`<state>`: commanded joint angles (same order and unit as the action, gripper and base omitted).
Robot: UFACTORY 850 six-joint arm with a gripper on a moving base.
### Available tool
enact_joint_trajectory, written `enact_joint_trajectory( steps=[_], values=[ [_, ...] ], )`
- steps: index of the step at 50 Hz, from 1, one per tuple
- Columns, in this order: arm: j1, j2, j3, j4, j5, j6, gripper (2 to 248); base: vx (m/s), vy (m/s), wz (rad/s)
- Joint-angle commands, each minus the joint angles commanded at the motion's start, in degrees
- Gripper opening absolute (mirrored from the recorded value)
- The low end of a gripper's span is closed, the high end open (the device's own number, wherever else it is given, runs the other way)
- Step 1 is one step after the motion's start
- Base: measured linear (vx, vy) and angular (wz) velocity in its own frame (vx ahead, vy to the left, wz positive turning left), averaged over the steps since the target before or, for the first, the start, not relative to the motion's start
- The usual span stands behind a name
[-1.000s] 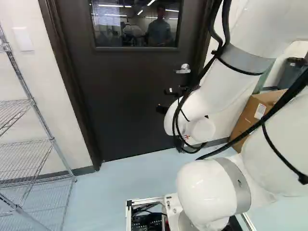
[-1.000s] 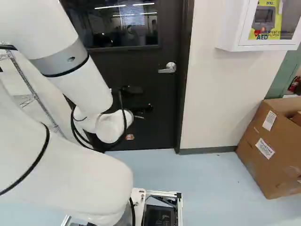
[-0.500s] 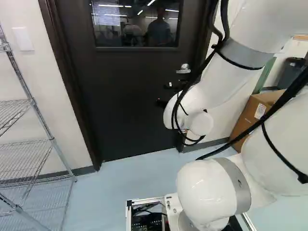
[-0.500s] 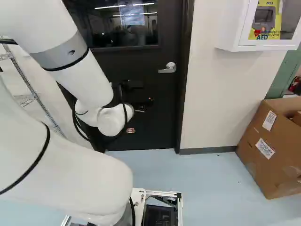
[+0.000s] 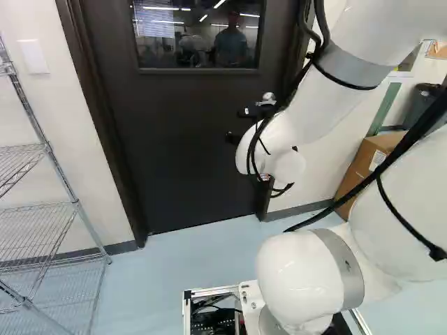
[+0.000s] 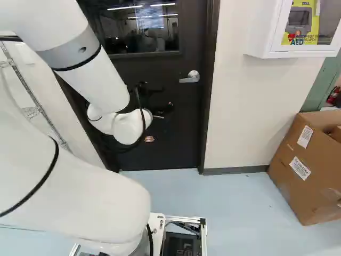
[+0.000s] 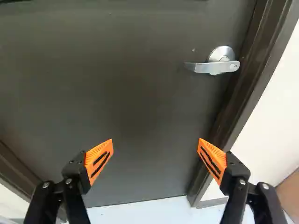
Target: Open the door and move inside
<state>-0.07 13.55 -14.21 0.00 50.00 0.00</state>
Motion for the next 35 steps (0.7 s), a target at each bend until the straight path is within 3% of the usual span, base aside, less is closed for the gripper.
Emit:
enact_joint_trajectory(
  steps=[35],
  values=[
    [-1.28, -4.17, -8.53, 0.00, 0.00, 0.00, 247, 0.000, 0.000, 0.000]
  ],
)
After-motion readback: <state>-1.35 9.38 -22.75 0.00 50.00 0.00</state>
